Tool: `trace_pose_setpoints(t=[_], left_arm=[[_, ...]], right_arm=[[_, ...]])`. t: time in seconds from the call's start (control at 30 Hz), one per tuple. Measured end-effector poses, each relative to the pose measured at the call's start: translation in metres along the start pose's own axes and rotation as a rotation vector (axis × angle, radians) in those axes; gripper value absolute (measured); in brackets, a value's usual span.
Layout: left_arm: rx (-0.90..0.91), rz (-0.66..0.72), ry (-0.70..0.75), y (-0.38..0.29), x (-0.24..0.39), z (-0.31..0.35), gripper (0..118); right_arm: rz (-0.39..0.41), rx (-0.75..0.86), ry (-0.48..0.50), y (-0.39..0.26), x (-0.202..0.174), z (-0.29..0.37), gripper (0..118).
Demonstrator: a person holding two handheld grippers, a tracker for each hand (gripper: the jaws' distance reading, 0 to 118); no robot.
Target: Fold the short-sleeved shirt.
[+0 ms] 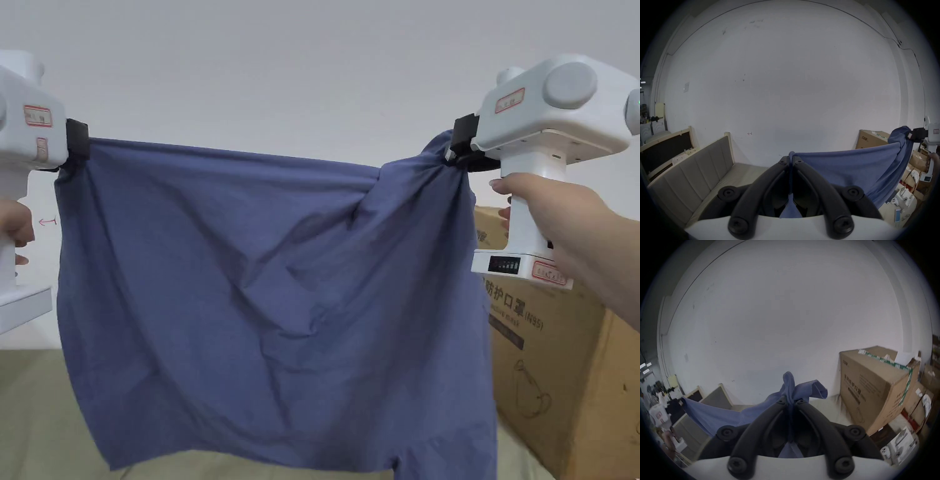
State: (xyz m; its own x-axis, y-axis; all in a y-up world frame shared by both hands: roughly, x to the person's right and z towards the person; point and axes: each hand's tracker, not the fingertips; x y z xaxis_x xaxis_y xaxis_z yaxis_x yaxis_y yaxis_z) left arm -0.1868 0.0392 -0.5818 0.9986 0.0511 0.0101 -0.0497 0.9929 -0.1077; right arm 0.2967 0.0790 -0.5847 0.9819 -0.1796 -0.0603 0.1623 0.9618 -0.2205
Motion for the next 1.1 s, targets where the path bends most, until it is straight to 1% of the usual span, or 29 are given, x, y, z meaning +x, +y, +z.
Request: trace_pose_setpoints(t=[0.07, 0.17, 0.27, 0.3, 0.37, 0.4, 0.43, 0.47, 0.5, 0.53, 0.57, 0.63, 0.7, 0.73, 0.83, 0.9, 1.0, 1.03, 1.07, 1.1], left_arm=[[-0.025, -0.016, 0.011, -0.02, 0.003, -0.014, 1], [-0.137, 0.0, 0.004, -0.078, 0.011, -0.029, 1], [-0.299, 0.046, -0.03, -0.164, 0.014, -0.029, 1], [-0.361, 0.062, -0.042, -0.197, 0.014, -0.025, 1], [-0.476, 0.067, -0.046, -0.258, 0.014, -0.011, 1], [-0.525, 0.055, -0.063, -0.289, 0.016, 0.003, 1], [-0.565, 0.033, -0.081, -0.313, 0.017, 0.017, 1], [-0.586, 0.024, -0.11, -0.338, 0.019, 0.038, 1], [-0.595, 0.021, -0.144, -0.357, 0.019, 0.062, 1], [-0.607, 0.05, -0.173, -0.373, 0.012, 0.082, 1], [-0.603, 0.077, -0.185, -0.385, 0.01, 0.105, 1], [-0.604, 0.136, -0.218, -0.399, 0.002, 0.152, 1], [-0.583, 0.141, -0.202, -0.398, -0.008, 0.201, 1], [-0.537, 0.149, -0.18, -0.393, -0.011, 0.219, 1], [-0.47, 0.167, -0.187, -0.367, -0.015, 0.265, 1], [-0.442, 0.154, -0.187, -0.349, -0.017, 0.281, 1], [-0.443, 0.111, -0.185, -0.332, -0.018, 0.28, 1], [-0.486, 0.078, -0.18, -0.331, -0.019, 0.274, 1], [-0.554, 0.061, -0.189, -0.337, -0.02, 0.261, 1], [-0.635, 0.069, -0.181, -0.347, -0.022, 0.245, 1]], right_arm=[[0.004, 0.001, -0.01, -0.021, 0.002, -0.013, 4], [0.001, -0.04, -0.058, -0.081, 0.01, -0.034, 4], [-0.013, -0.142, -0.075, -0.173, 0.021, -0.049, 4], [-0.021, -0.201, -0.076, -0.208, 0.027, -0.052, 4], [-0.064, -0.316, -0.059, -0.277, 0.037, -0.05, 4], [-0.09, -0.394, -0.062, -0.312, 0.042, -0.044, 4], [-0.12, -0.439, -0.056, -0.341, 0.05, -0.041, 4], [-0.118, -0.467, -0.072, -0.371, 0.054, -0.025, 4], [-0.093, -0.429, -0.078, -0.394, 0.055, -0.002, 4], [-0.055, -0.428, -0.072, -0.413, 0.057, 0.019, 4], [-0.025, -0.439, -0.028, -0.426, 0.057, 0.045, 4], [-0.032, -0.448, 0.027, -0.442, 0.056, 0.094, 4], [-0.064, -0.442, 0.034, -0.446, 0.053, 0.149, 4], [-0.076, -0.45, 0.046, -0.445, 0.053, 0.167, 4], [-0.117, -0.437, 0.044, -0.433, 0.046, 0.221, 4], [-0.135, -0.444, 0.038, -0.425, 0.043, 0.239, 4], [-0.146, -0.448, 0.035, -0.421, 0.04, 0.249, 4], [-0.147, -0.456, 0.039, -0.423, 0.04, 0.246, 4], [-0.13, -0.491, 0.04, -0.427, 0.041, 0.237, 4], [-0.114, -0.545, 0.018, -0.433, 0.043, 0.226, 4]])
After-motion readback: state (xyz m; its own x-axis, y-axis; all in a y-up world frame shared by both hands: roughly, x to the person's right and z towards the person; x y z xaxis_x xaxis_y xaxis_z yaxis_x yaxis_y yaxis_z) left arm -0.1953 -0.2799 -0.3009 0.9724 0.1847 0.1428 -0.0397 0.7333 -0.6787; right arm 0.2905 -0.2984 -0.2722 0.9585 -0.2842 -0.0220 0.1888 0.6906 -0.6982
